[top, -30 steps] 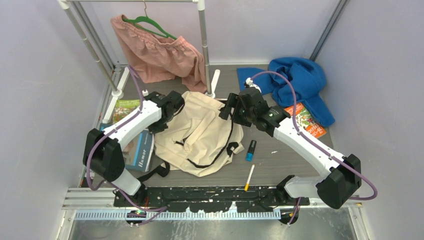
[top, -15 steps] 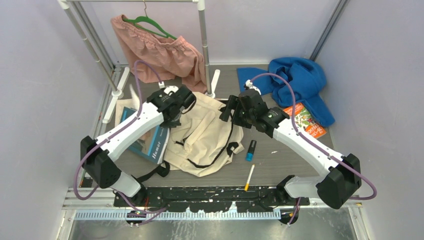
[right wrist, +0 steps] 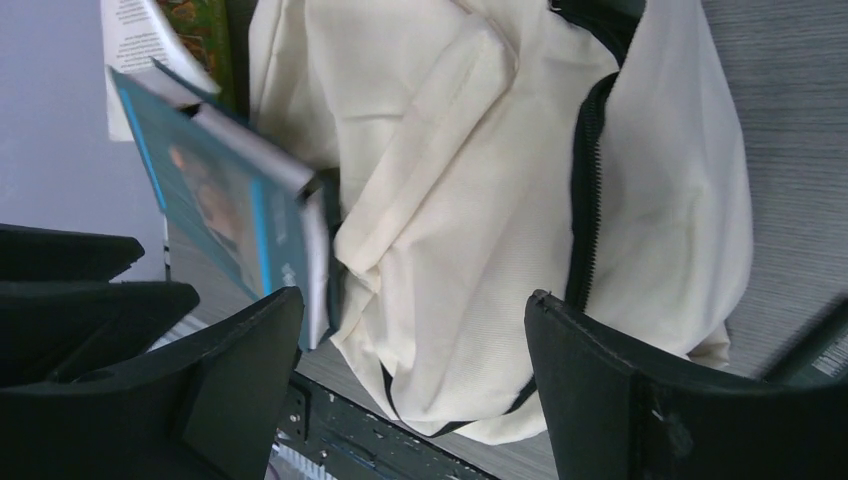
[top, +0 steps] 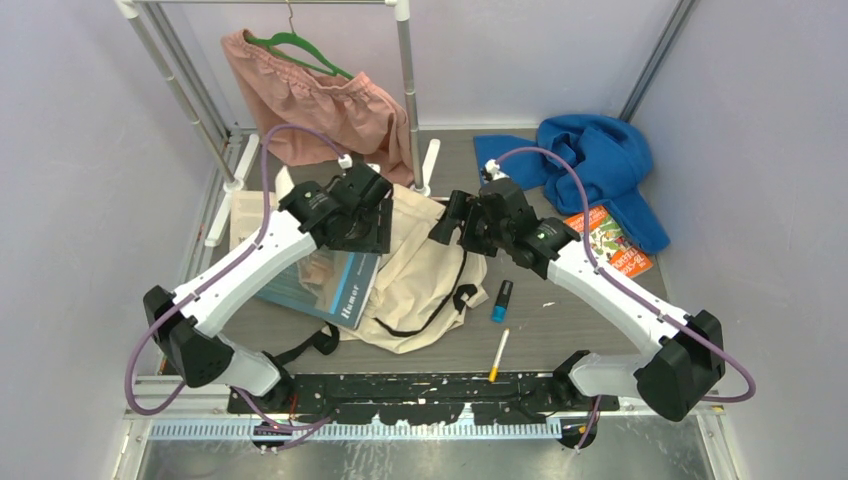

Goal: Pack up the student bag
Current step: Adjust the book at the center of the board, then pick up the book from the center of the board.

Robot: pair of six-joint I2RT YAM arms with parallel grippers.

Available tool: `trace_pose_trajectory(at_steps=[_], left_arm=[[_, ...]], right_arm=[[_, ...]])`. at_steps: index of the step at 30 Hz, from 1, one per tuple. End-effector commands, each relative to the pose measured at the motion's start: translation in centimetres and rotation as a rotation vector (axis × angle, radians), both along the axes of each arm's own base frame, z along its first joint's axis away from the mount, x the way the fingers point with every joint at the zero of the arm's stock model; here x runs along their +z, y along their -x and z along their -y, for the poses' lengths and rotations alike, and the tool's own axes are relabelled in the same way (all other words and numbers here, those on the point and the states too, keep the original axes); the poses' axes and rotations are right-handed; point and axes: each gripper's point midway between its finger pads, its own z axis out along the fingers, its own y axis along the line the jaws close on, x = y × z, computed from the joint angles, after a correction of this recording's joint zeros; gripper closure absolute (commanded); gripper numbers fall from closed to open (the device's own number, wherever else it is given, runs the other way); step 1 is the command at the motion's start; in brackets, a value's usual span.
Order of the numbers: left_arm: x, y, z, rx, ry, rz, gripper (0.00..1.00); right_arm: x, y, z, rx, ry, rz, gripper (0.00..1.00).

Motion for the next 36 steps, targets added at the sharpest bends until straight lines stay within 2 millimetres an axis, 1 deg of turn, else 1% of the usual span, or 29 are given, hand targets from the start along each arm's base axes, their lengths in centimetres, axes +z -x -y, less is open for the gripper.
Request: trace_pose_trajectory(at_steps=[1, 3, 4, 5, 7, 8, 9, 11, 13, 15, 18, 21, 24, 26, 28, 30, 33, 36], left_arm=[[5.0, 0.5, -0.5, -0.018, 0.089, 0.116, 0.27], [5.8, 0.8, -2.8, 0.039, 0.065, 0.148, 0.23], [5.8, 0.9, -4.1, 0.078, 0.064, 0.146, 0.22], [5.2, 1.0, -5.5, 0.123, 0.065, 0.125, 0.22], [2.9, 1.5, -8.4, 0.228, 0.078, 0.052, 0.24], [1.9, 1.6, -10.4, 0.322, 0.088, 0.023, 0.25], [1.2, 1.9, -11.7, 0.392, 0.096, 0.007, 0.26], [-0.1, 2.9, -13.6, 0.501, 0.093, -0.011, 0.26], [-1.1, 3.9, -14.8, 0.582, 0.089, -0.024, 0.25], [-2.0, 5.1, -16.0, 0.657, 0.077, -0.047, 0.24], [-2.5, 5.9, -16.9, 0.690, 0.073, -0.057, 0.24], [-2.3, 6.2, -17.4, 0.713, 0.076, -0.045, 0.24], [-1.9, 6.1, -17.7, 0.732, 0.083, -0.023, 0.24], [-1.7, 5.9, -17.6, 0.748, 0.101, -0.014, 0.24], [-1.2, 5.4, -17.1, 0.748, 0.143, 0.000, 0.24], [-0.8, 5.1, -16.9, 0.748, 0.168, 0.023, 0.24], [-0.8, 5.2, -17.3, 0.755, 0.157, 0.037, 0.24], [-1.2, 5.5, -17.9, 0.762, 0.116, 0.027, 0.27]], right_arm=[[3.8, -0.2, -1.4, 0.050, -0.111, 0.111, 0.13], [4.4, 0.0, -2.2, 0.073, -0.116, 0.136, 0.13], [4.7, 0.0, -2.8, 0.085, -0.105, 0.158, 0.13], [5.1, 0.2, -3.7, 0.113, -0.088, 0.180, 0.13], [5.6, 0.6, -6.0, 0.179, -0.046, 0.212, 0.13], [5.0, 0.7, -7.2, 0.221, -0.014, 0.213, 0.13], [4.7, 0.6, -8.2, 0.253, 0.010, 0.219, 0.13], [4.1, 0.3, -9.8, 0.316, 0.037, 0.224, 0.13], [3.3, -0.4, -11.2, 0.357, 0.047, 0.214, 0.12], [2.7, -0.8, -13.0, 0.396, 0.022, 0.191, 0.11], [1.7, -0.9, -15.8, 0.437, -0.057, 0.138, 0.10], [0.1, -0.4, -18.4, 0.461, -0.111, 0.082, 0.10], [-1.9, 0.8, -20.8, 0.479, -0.153, 0.025, 0.10], [-3.3, 2.2, -22.6, 0.508, -0.189, -0.017, 0.10], [-4.9, 2.8, -23.5, 0.507, -0.198, -0.048, 0.10], [-6.6, 2.7, -23.9, 0.483, -0.208, -0.082, 0.10], [-8.0, 2.1, -24.7, 0.457, -0.228, -0.101, 0.11], [-9.3, 2.5, -25.6, 0.464, -0.259, -0.152, 0.11]])
